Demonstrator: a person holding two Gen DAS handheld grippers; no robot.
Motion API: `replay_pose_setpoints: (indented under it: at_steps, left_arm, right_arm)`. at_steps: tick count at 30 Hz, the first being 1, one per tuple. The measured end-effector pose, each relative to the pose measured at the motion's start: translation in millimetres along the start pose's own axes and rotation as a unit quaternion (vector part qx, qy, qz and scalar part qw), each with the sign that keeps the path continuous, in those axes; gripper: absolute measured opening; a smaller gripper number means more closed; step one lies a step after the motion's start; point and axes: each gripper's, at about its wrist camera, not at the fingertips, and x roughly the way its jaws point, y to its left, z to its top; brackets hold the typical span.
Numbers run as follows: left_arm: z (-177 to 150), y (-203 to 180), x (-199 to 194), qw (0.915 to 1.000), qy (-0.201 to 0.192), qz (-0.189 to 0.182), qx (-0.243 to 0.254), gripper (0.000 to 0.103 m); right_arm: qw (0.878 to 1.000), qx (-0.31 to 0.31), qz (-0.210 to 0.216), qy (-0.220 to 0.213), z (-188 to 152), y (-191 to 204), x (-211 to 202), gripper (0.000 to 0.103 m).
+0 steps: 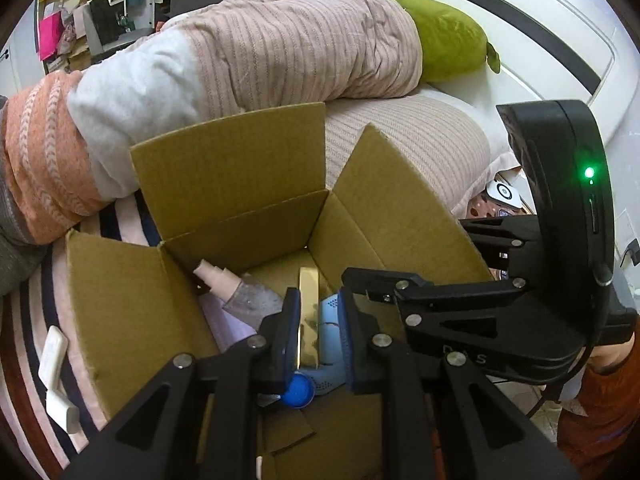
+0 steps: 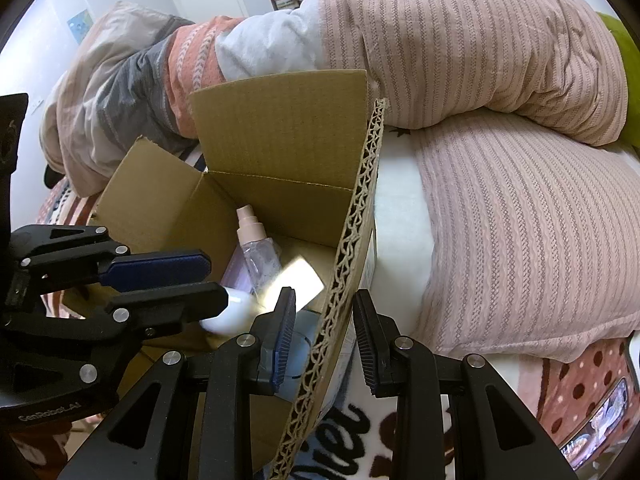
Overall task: Organize rigid objects
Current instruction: 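Lower the gold stick into the cardboard box and open the left tool, then grasp the white charger plug with the left tool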
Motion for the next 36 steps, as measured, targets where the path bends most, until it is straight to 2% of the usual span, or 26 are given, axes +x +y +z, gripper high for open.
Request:
replay_pose_setpoints:
  at_steps: [3, 5, 6, 8, 9, 11, 13, 21, 23, 27, 31, 36]
  left_arm:
    - [-0.6, -0.6, -2.0, 1.0, 0.0, -0.003, 0.0, 0.022]
    - [-1.8, -1.2, -5.8, 1.0, -0.006, -0.001, 0.001, 0.038]
    - [-2.5, -1.7, -8.8, 0.9999, -0.011, 0.005, 0.003, 0.041]
    - [-4.1, -1.6, -16.8, 0.9996, -0.024, 0.012, 0.008, 0.059]
    - [-4.9, -0.9, -20.9, 0.9994, -0.03, 0.012, 0.009, 0.063]
    - [-7.2, 0.5, -32.3, 0.9985, -0.047, 0.026, 0.009, 0.078]
    - [-10.1, 2.4, -42.7, 0.9975, -0.062, 0.032, 0.012, 0.088]
    - [-28.5, 24.0, -83.7, 0.9922, -0.1, 0.073, 0.013, 0.091]
    - [-36.5, 33.0, -92.8, 0.9902, -0.11, 0.086, 0.012, 0.101]
    - [-54.8, 56.6, -106.0, 0.986, -0.125, 0.11, 0.014, 0.101]
    - [-77.9, 104.5, -109.7, 0.9818, -0.128, 0.139, -0.021, 0.101]
    - [-120.6, 172.0, -90.2, 0.9769, -0.093, 0.182, -0.061, 0.101]
  right_arm:
    - [1.0, 0.0, -0.001, 0.0, 1.0, 1.1, 0.6, 0.028]
    - [1.0, 0.001, -0.001, 0.0, 1.2, 1.2, 0.3, 0.028]
    - [1.0, 0.0, -0.001, 0.0, 1.2, 0.9, 0.4, 0.028]
    - [1.0, 0.002, 0.0, 0.0, 1.0, 0.4, 0.8, 0.028]
    - [1.0, 0.003, 0.0, 0.0, 0.7, 0.3, 1.0, 0.028]
    - [1.0, 0.003, -0.001, 0.0, -0.8, -0.8, 0.9, 0.028]
    - [1.0, 0.003, -0.003, 0.001, -1.4, -0.2, 1.4, 0.028]
    - [1.0, 0.001, -0.015, 0.007, 1.1, 5.4, 4.7, 0.028]
    - [1.0, 0.0, -0.018, 0.008, 1.5, 6.2, 5.1, 0.028]
    - [1.0, -0.002, -0.021, 0.012, 1.7, 7.4, 6.3, 0.028]
    - [1.0, -0.002, -0.022, 0.014, 1.9, 6.9, 7.5, 0.028]
    - [1.0, -0.004, -0.023, 0.015, 3.7, 8.9, 8.8, 0.028]
